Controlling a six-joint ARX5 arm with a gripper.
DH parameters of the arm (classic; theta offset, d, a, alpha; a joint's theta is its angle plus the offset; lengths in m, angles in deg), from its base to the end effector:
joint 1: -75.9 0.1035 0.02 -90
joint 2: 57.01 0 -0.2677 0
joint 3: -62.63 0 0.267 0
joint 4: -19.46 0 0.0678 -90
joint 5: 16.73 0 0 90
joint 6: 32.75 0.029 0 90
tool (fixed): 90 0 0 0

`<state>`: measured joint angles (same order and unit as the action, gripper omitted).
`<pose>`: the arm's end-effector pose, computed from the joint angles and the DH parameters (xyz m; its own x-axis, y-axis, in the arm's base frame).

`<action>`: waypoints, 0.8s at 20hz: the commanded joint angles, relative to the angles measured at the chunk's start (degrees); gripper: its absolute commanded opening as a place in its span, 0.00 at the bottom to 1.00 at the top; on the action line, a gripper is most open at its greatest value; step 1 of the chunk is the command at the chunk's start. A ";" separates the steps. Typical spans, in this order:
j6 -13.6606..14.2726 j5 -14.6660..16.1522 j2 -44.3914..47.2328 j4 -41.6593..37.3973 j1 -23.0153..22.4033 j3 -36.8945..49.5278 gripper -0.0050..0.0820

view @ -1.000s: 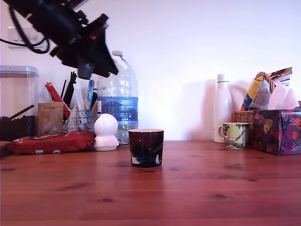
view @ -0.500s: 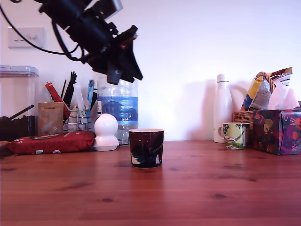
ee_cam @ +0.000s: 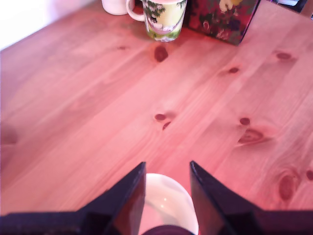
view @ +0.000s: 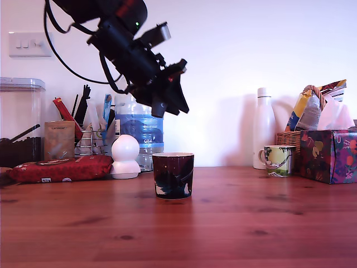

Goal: Pick up the coffee capsules from the table one by one and drop them inside the nearest coffee cup

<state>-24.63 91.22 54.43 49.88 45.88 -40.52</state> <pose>0.3908 -0.2361 0.2545 0.4886 -0.6382 -0.5949 0.7538 0.6521 -0.0806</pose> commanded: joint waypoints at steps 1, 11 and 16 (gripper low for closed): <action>0.90 0.48 2.71 -0.31 -0.42 -1.90 0.30; 1.31 1.97 9.81 -4.92 -0.55 -2.89 0.30; 1.27 2.19 9.86 -6.54 -0.52 -2.89 0.30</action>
<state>-23.69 93.15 63.59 44.18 45.62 -42.82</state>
